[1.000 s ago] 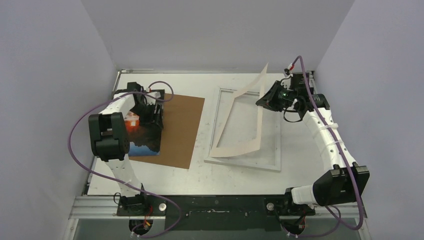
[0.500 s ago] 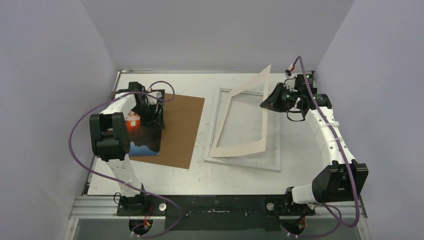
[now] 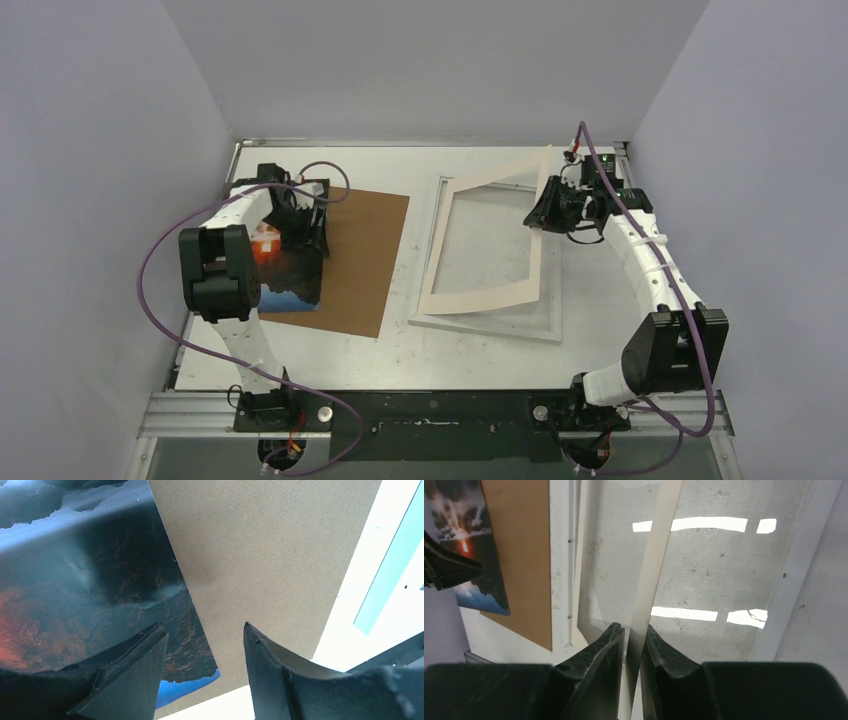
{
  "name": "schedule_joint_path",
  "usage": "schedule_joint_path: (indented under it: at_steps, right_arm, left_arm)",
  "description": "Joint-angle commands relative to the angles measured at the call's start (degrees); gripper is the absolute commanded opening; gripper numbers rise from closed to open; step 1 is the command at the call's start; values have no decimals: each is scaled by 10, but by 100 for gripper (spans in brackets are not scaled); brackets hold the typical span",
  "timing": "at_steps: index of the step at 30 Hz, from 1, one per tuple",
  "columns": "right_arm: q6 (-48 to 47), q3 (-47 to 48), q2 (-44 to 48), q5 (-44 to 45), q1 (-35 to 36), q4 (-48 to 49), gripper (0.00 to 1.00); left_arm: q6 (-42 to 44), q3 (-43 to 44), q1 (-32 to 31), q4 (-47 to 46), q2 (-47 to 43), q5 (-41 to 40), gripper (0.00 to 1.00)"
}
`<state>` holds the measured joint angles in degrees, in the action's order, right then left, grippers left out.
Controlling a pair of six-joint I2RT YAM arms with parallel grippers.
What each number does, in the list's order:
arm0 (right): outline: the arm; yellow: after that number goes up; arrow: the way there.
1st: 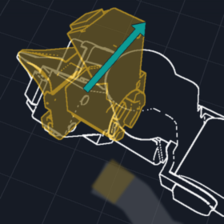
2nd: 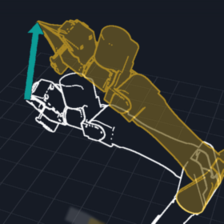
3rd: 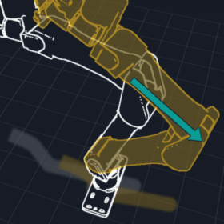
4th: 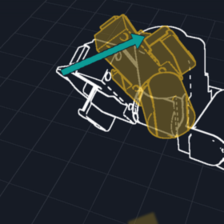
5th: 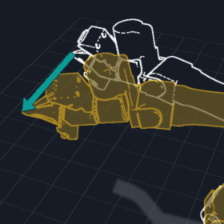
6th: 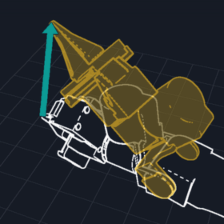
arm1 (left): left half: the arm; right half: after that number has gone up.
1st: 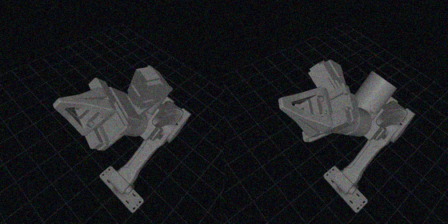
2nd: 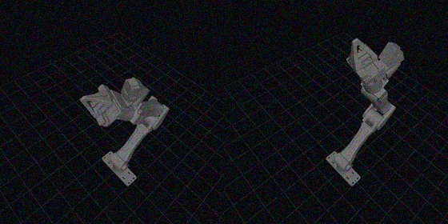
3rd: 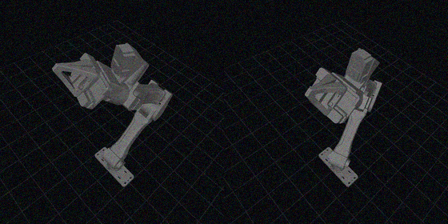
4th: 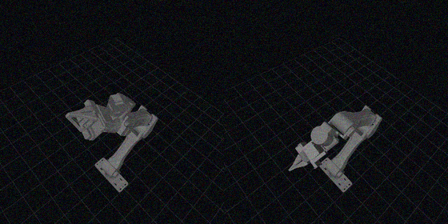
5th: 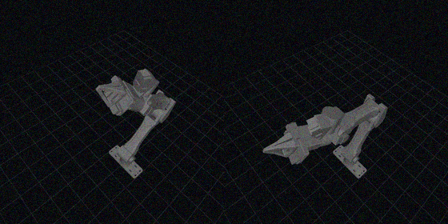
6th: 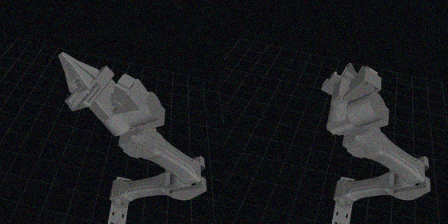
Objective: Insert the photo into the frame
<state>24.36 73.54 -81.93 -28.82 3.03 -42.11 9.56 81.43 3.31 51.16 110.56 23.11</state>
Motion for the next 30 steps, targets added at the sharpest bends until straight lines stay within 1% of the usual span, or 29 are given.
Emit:
schedule_joint_path:
  at_steps: [1,8,16,26,30]
  right_arm:
    - [-23,-6,-9,57,-1,2,21]
    - [-25,-5,-18,94,-1,4,30]
    - [-26,-4,-34,118,-1,13,52]
    - [-21,-14,-52,140,12,25,61]
    - [-21,-11,-65,166,26,19,68]
  left_arm:
    - [-2,9,-3,-16,-21,-2,56]
    - [-2,5,-3,-20,-22,-2,56]
    - [-2,6,-3,-19,-24,-2,55]
    - [-1,6,-3,-18,-21,-2,55]
    - [-1,6,-3,-19,-19,1,55]
